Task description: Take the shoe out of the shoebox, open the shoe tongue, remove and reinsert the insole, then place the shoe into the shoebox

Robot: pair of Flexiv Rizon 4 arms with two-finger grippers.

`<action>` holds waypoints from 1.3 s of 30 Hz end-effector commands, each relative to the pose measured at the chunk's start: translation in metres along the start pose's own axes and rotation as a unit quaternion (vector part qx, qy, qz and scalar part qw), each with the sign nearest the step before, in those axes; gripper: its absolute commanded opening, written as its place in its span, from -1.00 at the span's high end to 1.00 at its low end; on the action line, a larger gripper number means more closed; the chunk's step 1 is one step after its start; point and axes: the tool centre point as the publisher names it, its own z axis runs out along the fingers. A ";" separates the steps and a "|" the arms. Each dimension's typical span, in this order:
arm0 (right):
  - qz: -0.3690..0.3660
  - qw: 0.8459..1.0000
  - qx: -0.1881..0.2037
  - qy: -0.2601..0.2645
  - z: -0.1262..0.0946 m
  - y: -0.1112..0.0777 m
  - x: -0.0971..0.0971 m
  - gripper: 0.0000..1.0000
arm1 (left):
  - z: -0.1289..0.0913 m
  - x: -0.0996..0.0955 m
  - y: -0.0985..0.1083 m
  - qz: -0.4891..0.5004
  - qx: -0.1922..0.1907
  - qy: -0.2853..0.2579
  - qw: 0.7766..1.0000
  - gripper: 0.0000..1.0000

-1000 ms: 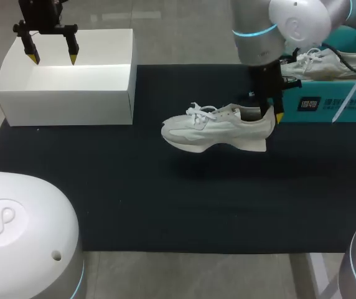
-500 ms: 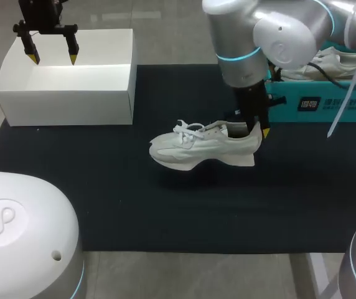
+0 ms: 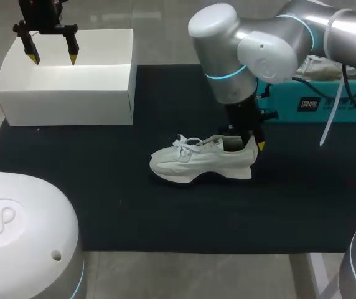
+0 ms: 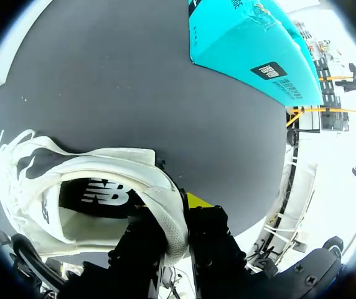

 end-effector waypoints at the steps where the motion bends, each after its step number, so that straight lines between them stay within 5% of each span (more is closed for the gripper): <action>1: -0.002 1.000 0.008 -0.012 0.009 0.006 0.010 1.00 | 0.000 0.000 0.000 0.000 0.000 0.000 1.000 -1.00; 11: 0.010 1.000 0.008 -0.012 0.021 0.006 0.014 1.00 | 0.000 0.000 0.000 0.000 0.000 0.000 1.000 -1.00; 12: 0.014 1.000 0.008 -0.011 0.021 0.005 0.013 0.84 | 0.000 0.000 0.000 0.000 0.000 0.000 1.000 -1.00; 14: 0.020 1.000 0.009 -0.010 0.020 0.002 0.010 -1.00 | 0.000 0.000 0.000 0.000 0.000 0.000 1.000 -1.00; 27: 0.038 0.997 -0.060 0.007 -0.047 -0.025 -0.016 -1.00 | 0.000 0.000 0.000 0.000 0.000 0.000 1.000 -1.00; 32: 0.039 0.994 -0.087 0.050 -0.067 -0.027 -0.021 -1.00 | 0.000 0.000 0.000 0.000 0.000 0.000 1.000 -1.00; 39: -0.076 0.978 -0.137 0.140 -0.105 -0.028 -0.018 -1.00 | 0.000 0.000 0.000 0.000 0.000 0.000 1.000 -1.00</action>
